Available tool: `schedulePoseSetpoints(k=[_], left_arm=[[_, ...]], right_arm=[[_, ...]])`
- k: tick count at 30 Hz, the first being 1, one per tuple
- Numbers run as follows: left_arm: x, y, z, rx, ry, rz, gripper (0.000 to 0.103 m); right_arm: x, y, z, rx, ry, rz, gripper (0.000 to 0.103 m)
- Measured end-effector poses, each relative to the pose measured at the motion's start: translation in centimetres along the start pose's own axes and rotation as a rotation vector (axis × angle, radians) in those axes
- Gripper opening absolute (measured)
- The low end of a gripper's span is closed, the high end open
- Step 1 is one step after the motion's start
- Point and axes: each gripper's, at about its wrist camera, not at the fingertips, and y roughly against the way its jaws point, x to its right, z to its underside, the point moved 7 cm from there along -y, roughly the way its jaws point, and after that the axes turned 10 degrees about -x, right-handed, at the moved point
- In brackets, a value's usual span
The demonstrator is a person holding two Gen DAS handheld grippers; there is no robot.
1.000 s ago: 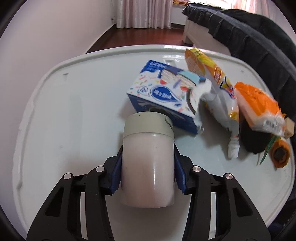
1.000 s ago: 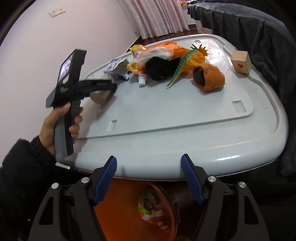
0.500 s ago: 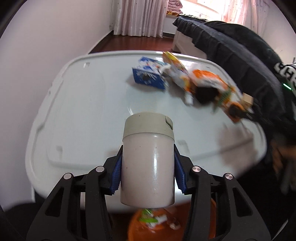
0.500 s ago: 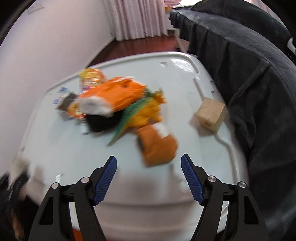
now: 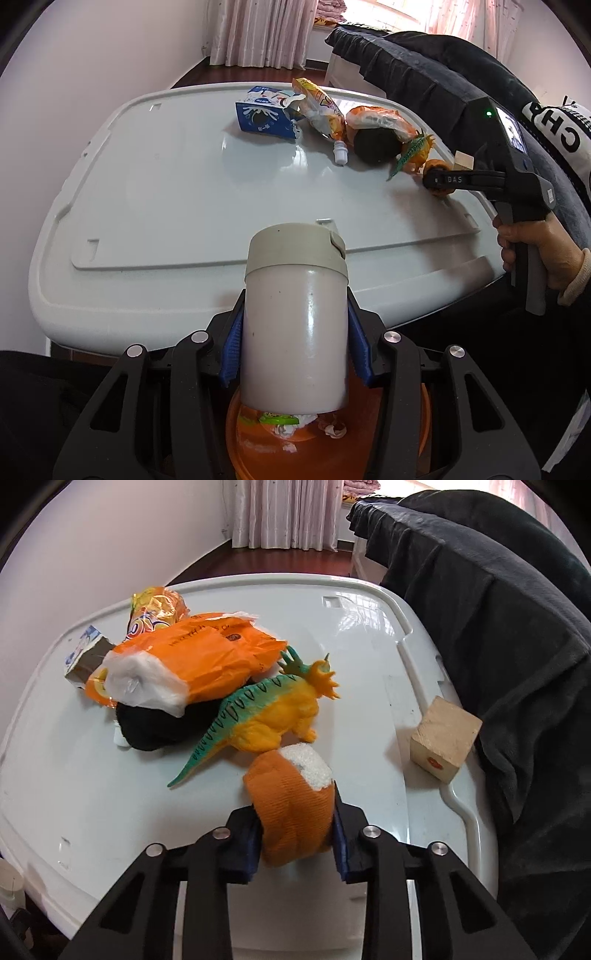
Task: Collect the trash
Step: 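Lift the beige cup with the left tool while the right tool grasps the orange plush, then lower cup and orange plush over the orange bin and open both tools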
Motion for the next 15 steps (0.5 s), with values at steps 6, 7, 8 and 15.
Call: schedulePoseSetpoints(k=[6, 7, 8, 15], left_arm=[[-0.1, 0.8, 0.9, -0.004, 0.012, -0.005, 0.046], [-0.1, 1.0, 1.1, -0.002, 0.013, -0.009, 0.046], [-0.2, 1.3, 1.3, 0.0, 0.015, -0.013, 0.046], [-0.4, 2.4, 3.2, -0.021, 0.02, -0.054, 0.046]], right_arm=[[-1.1, 3.0, 2.8, 0.045, -0.016, -0.071, 0.027], [-1.8, 3.8, 3.8, 0.063, -0.002, -0.096, 0.027], [-2.4, 4.2, 4.2, 0.071, 0.003, -0.114, 0.027], [-6.9, 9.1, 11.6, 0.134, 0.06, -0.243, 0.027]])
